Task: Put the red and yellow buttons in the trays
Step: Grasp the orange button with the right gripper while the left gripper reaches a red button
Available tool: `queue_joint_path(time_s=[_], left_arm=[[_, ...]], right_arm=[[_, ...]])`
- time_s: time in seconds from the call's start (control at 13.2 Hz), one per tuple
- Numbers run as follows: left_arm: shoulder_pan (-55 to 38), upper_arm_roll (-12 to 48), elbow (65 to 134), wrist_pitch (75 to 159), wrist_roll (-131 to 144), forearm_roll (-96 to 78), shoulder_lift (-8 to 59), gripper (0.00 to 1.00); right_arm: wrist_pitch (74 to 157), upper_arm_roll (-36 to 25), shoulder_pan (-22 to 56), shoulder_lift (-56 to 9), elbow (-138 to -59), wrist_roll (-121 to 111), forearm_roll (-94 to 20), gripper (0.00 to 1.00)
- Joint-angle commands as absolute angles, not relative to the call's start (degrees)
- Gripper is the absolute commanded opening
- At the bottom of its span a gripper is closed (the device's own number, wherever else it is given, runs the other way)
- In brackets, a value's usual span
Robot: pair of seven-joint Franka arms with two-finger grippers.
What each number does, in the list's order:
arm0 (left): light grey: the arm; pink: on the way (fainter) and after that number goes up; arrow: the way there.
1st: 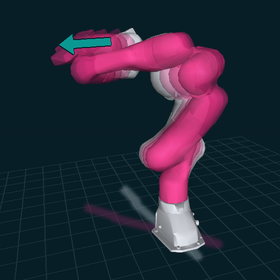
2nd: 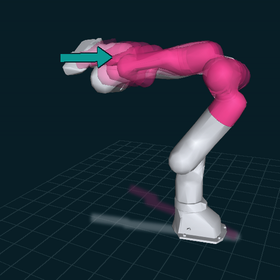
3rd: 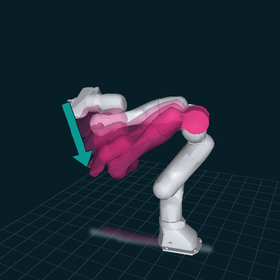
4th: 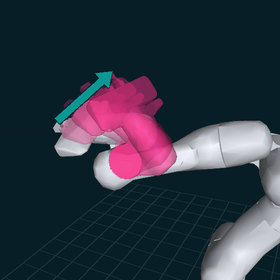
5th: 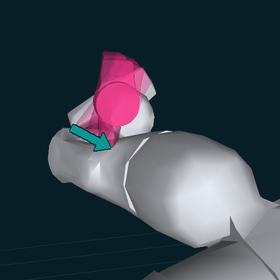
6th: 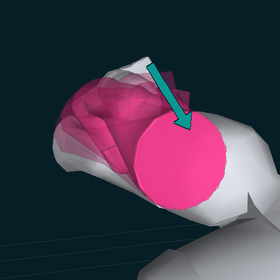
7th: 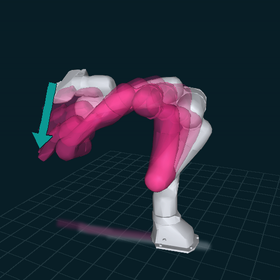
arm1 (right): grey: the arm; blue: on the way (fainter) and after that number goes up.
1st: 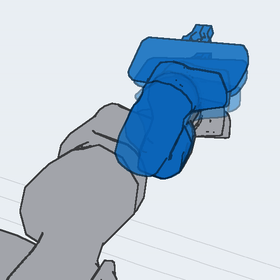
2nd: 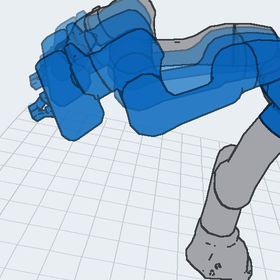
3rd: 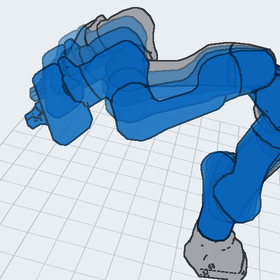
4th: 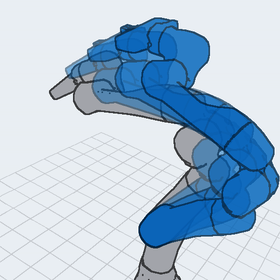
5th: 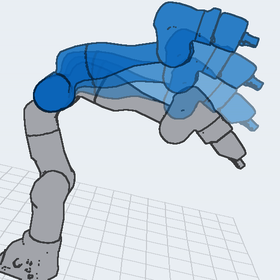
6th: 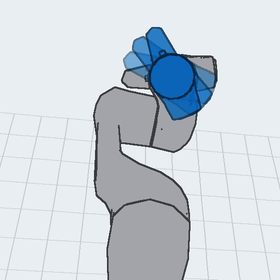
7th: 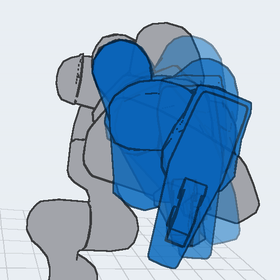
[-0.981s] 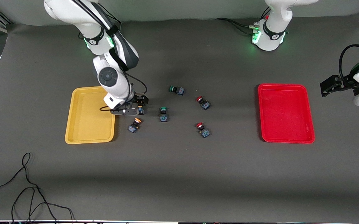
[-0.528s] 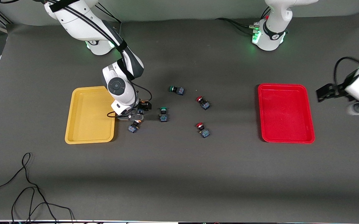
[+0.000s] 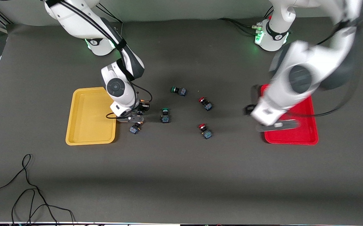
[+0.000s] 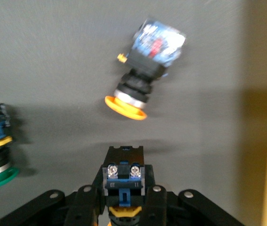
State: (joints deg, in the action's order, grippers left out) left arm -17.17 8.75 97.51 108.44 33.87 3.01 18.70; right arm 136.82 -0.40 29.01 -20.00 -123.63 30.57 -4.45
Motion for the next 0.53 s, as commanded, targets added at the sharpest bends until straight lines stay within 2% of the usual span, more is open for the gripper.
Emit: queue_joint_path(time_s=[0.0,0.23,0.45], left_arm=[[-22.22,7.73,96.33,111.87,41.99,3.52,24.50,0.97],[-27.06,7.73,100.26,118.37,50.95,3.87,27.59,0.99],[-30.75,7.73,102.57,125.32,62.45,4.48,30.75,0.99]], right_arm=[[128.07,-6.91,29.44,-8.64,-125.41,26.49,-5.27,0.00],[126.64,-16.06,29.62,-5.72,-130.93,16.29,-5.19,0.00],[137.24,-22.83,29.53,-6.50,-138.32,6.80,-4.75,0.00]])
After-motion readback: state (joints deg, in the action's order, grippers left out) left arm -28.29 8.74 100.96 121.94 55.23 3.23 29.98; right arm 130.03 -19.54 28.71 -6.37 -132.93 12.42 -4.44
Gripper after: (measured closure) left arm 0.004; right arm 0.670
